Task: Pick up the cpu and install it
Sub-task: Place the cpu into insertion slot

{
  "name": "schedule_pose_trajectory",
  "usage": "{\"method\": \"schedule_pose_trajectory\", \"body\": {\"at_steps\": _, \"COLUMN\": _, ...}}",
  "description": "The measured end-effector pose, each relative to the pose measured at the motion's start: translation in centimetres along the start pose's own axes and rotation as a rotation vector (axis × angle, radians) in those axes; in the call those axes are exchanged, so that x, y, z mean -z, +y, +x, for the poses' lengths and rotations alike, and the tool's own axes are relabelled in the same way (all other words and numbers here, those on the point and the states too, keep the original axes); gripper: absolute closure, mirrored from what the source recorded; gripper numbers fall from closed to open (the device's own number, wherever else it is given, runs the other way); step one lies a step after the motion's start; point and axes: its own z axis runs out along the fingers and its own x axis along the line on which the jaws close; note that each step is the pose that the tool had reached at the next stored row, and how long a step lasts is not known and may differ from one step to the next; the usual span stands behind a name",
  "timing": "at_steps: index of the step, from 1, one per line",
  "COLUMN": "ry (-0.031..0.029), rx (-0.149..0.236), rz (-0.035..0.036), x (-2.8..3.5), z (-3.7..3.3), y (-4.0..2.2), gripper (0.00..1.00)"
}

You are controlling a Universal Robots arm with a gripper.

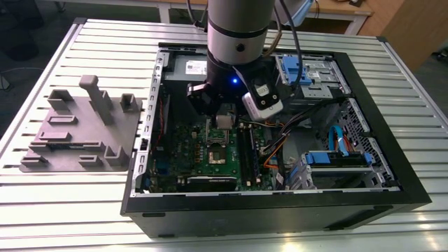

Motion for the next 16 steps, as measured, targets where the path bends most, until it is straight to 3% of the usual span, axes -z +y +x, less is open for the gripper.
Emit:
{"method": "schedule_pose_trajectory", "body": {"at_steps": 9, "ry": 0.0008, "rx": 0.0, "rz": 0.0269, "x": -0.65, "z": 0.02, "y": -0.56, "gripper": 0.53}}
{"method": "schedule_pose_trajectory", "body": {"at_steps": 12, "ry": 0.001, "rx": 0.0, "rz": 0.0318, "x": -1.13, "z": 0.05, "y": -0.58, "gripper": 0.53}}
{"method": "schedule_pose_trajectory", "body": {"at_steps": 16, "ry": 0.0013, "rx": 0.0, "rz": 0.0321, "x": -1.73, "z": 0.07, "y": -0.6, "gripper": 0.53}}
